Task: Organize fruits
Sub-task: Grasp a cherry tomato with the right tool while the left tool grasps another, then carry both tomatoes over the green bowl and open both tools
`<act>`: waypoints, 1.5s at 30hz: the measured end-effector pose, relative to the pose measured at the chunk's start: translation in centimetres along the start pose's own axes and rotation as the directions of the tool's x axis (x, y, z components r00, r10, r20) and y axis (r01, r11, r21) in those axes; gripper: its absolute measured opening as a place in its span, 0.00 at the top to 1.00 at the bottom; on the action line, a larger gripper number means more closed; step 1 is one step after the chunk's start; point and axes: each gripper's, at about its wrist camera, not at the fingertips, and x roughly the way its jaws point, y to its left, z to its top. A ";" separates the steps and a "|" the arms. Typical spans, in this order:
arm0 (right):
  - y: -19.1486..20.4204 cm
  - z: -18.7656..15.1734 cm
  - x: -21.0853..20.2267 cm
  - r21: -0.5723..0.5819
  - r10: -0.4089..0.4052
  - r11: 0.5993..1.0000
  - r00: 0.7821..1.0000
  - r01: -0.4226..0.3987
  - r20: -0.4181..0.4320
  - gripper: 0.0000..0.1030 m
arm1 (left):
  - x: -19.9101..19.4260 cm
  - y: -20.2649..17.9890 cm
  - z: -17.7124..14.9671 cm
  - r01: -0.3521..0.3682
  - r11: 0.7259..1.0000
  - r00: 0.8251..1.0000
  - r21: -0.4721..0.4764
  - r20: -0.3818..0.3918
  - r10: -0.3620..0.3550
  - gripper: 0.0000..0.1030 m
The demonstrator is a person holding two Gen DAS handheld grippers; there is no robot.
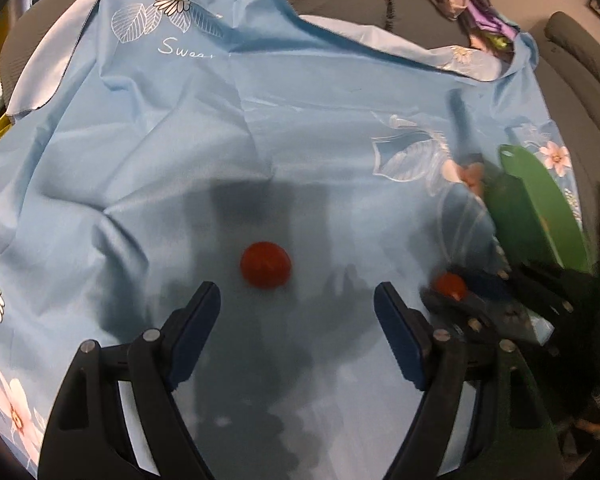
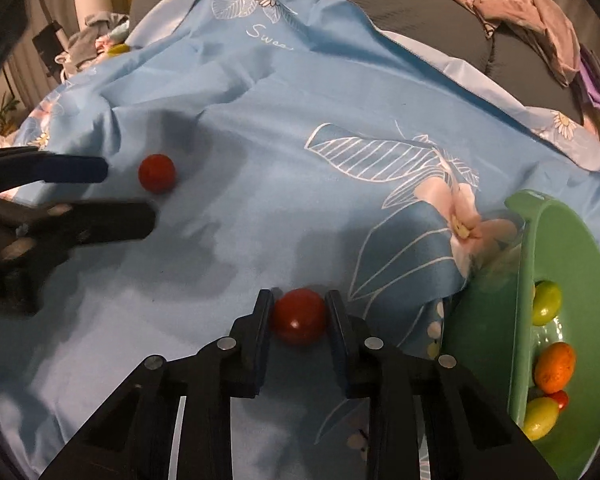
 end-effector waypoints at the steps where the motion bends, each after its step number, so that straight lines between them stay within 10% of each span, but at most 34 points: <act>1: -0.1 -0.3 -0.1 0.007 0.021 1.000 1.000 -0.021 0.004 0.73 | 0.5 0.1 0.2 -0.005 1.000 1.000 -0.008 -0.010 0.005 0.29; 10: -0.3 -2.4 -2.3 0.043 0.151 0.987 0.986 -0.155 0.075 0.73 | 2.5 0.0 0.6 -0.124 0.992 0.992 0.026 0.020 0.123 0.47; 15: -0.2 -2.6 -3.2 0.050 0.185 0.980 0.977 -0.191 0.108 0.73 | 2.7 -0.3 0.5 -0.164 0.984 0.986 0.065 0.049 0.161 0.73; 28: -1.4 -2.5 -6.7 0.096 0.214 0.967 0.955 -0.238 0.205 0.73 | -0.1 -2.9 0.1 -0.093 0.991 0.993 0.094 0.076 0.086 0.73; 45: -11.7 -8.0 -12.9 0.322 0.003 0.941 0.955 -0.103 0.297 0.73 | -4.6 -19.2 1.1 0.031 0.922 0.987 0.386 0.133 -0.088 0.73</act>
